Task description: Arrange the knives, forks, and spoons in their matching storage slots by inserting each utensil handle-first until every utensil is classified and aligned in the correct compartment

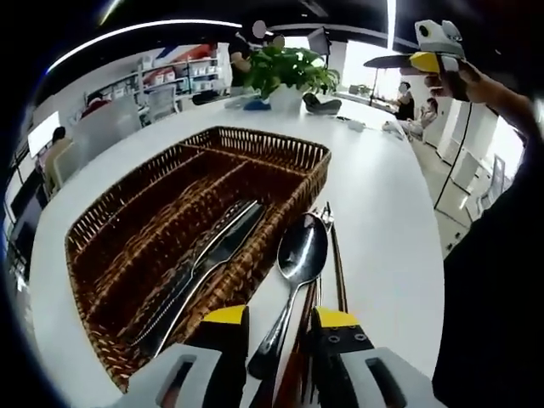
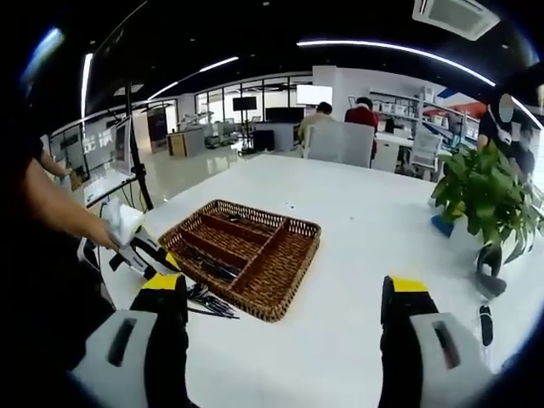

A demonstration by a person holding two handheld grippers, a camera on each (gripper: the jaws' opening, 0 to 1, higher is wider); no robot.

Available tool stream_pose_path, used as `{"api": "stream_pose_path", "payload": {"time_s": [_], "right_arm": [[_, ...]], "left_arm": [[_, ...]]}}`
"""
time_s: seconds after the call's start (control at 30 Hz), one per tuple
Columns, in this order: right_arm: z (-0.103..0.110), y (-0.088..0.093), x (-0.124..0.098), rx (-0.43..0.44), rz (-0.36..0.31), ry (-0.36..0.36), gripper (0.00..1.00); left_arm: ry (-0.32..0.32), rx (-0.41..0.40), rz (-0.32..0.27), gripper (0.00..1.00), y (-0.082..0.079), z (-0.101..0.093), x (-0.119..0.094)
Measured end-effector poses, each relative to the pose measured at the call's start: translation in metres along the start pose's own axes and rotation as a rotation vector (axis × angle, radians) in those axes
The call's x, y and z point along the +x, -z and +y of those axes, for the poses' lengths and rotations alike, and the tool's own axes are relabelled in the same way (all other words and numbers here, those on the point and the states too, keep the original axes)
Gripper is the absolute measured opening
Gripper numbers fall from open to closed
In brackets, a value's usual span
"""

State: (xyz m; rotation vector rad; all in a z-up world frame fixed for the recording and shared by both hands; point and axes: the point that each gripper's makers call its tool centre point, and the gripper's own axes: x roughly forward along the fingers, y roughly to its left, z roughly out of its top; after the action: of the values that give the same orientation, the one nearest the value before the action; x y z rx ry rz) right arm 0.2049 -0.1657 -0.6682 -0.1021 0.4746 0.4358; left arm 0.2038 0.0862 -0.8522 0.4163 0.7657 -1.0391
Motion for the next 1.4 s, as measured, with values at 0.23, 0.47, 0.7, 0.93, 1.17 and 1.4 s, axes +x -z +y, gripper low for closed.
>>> {"api": "stream_pose_path", "payload": {"time_s": [0.23,0.47,0.7,0.93,1.17,1.4], "right_arm": [[0.000,0.003,0.001,-0.002,0.012,-0.004,0.96],[-0.002,0.003,0.001,-0.006,0.020,0.000,0.96],[-0.001,0.005,0.001,-0.013,0.030,-0.004,0.96],[-0.001,0.005,0.002,-0.028,0.039,-0.007,0.96],[0.001,0.004,0.002,-0.037,0.041,-0.008,0.96],[0.002,0.002,0.003,-0.051,0.043,-0.012,0.96]], "left_arm": [[0.017,0.023,-0.005,0.19,0.002,0.000,0.007],[0.028,0.066,-0.015,0.11,0.006,-0.002,0.011],[0.032,0.095,-0.027,0.09,0.009,-0.006,0.013],[0.040,0.138,-0.053,0.07,0.007,-0.006,0.016],[0.053,0.204,-0.063,0.05,0.007,-0.009,0.015],[0.050,0.214,-0.058,0.05,0.008,-0.010,0.013]]}}
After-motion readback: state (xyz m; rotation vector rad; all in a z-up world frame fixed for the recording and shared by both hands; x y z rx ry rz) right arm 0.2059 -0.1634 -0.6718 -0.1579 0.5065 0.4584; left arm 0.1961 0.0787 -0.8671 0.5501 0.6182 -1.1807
